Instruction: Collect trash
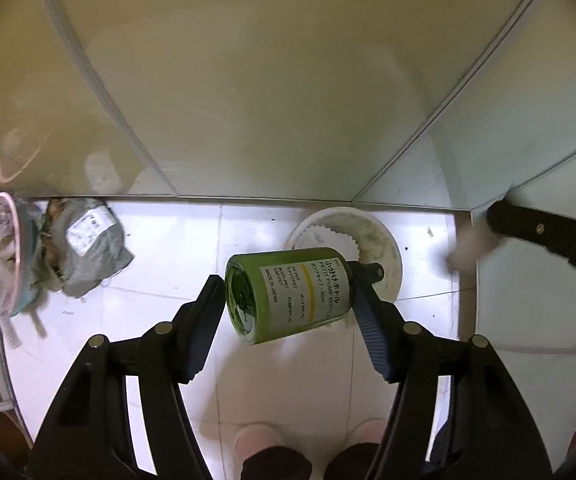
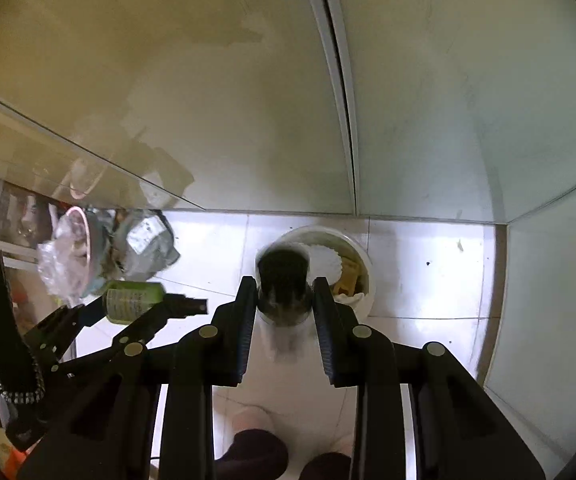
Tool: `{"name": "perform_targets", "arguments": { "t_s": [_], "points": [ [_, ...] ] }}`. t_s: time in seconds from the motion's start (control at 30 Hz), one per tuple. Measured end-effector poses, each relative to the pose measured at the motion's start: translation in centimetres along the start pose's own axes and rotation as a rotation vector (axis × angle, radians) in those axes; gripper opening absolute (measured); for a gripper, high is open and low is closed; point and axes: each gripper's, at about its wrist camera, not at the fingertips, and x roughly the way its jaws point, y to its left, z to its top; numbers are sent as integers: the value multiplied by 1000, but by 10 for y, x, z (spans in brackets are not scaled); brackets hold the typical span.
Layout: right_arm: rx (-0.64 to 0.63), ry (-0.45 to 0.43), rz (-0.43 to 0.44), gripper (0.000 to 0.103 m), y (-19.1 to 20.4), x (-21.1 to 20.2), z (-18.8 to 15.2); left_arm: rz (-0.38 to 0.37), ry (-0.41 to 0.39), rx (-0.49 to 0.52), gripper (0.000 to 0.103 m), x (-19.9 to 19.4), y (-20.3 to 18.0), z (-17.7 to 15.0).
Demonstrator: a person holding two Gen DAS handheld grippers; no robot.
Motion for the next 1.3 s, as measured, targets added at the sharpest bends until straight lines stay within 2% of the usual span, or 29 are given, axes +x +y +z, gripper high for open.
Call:
{"name": "perform_targets", "arguments": {
  "t_s": [0.13,0.3,0.4,0.53,0.67,0.77,0.87,1.0,1.17,1.3],
  "points": [
    [19,37,1,30,-16,13,0,-19,37,51,64,36,-17,5],
    [57,8,30,43,-30,-1,-5,-27,98,122,64,70,-39,6],
    [73,-8,26,43,-33,-8,-6,-16,142,154,64,84,-47,5],
    [63,-37,14,44,-33,-26,-7,-47,180,170,64,86,-51,3],
    [26,-82,-10,44,-24,-58,-7,-82,160,177,64,65,-55,6],
    [10,-109,-10,44,-18,-83,-7,-98,130,167,71,40,-60,11],
    [-3,-132,-13,44,-13,-111,-7,-106,92,161,72,11,-67,19],
    [-30,-165,-18,44,-5,-160,-6,-76,61,154,72,-37,-75,28],
    [-63,-219,-26,44,13,-233,-4,-53,-30,136,71,-141,-81,33],
    [-95,-294,-27,44,34,-312,-7,-41,-138,106,71,-260,-81,36]
  ]
}}
